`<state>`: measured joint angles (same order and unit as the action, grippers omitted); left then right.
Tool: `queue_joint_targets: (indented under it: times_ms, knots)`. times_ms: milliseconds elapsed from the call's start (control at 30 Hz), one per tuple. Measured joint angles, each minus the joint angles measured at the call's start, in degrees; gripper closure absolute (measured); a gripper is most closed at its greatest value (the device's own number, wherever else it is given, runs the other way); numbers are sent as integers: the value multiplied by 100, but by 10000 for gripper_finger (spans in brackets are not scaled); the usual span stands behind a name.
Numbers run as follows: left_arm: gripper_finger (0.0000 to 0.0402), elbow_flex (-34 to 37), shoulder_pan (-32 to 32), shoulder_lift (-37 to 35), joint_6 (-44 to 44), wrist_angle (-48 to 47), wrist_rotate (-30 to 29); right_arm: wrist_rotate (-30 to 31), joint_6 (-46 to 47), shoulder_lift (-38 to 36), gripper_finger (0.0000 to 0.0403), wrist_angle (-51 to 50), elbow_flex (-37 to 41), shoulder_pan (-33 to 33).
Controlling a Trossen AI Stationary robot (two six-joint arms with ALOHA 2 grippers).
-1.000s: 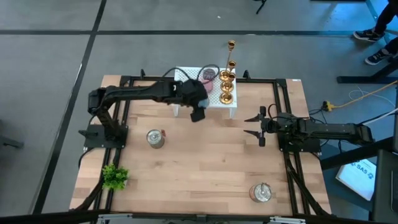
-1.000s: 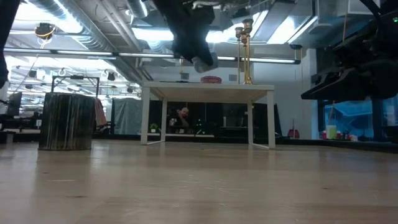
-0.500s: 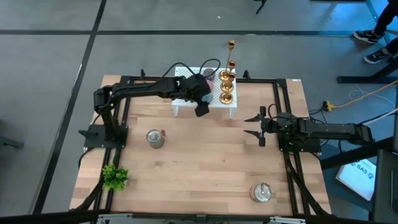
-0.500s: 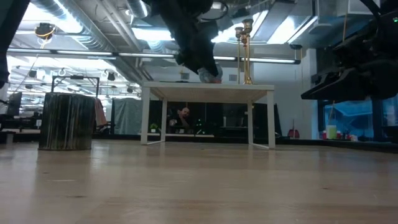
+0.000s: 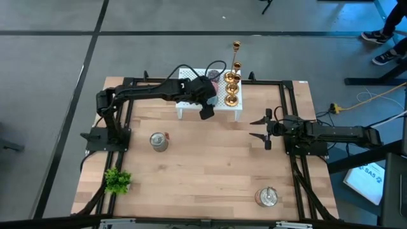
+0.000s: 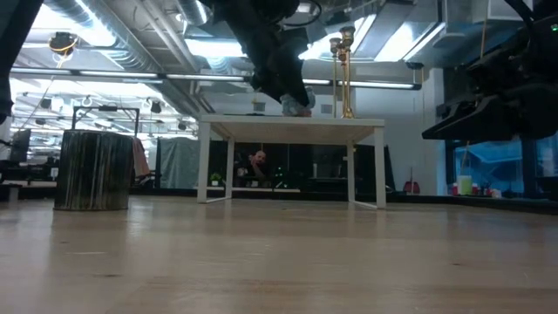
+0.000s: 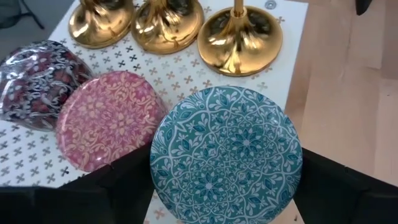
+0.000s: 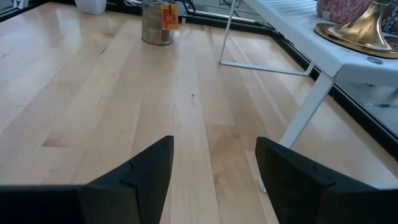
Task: Pick & Place candle stick holders
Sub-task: Put the small blue scented candle on the shelf
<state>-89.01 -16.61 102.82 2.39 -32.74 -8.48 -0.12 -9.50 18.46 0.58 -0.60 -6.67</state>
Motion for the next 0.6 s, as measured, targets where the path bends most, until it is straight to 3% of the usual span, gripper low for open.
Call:
queue_joint_targets:
  times_ms: [600]
  knots:
    - [64,-78,219,-89,328,93,-511,2,0,0,171,-2,2,0]
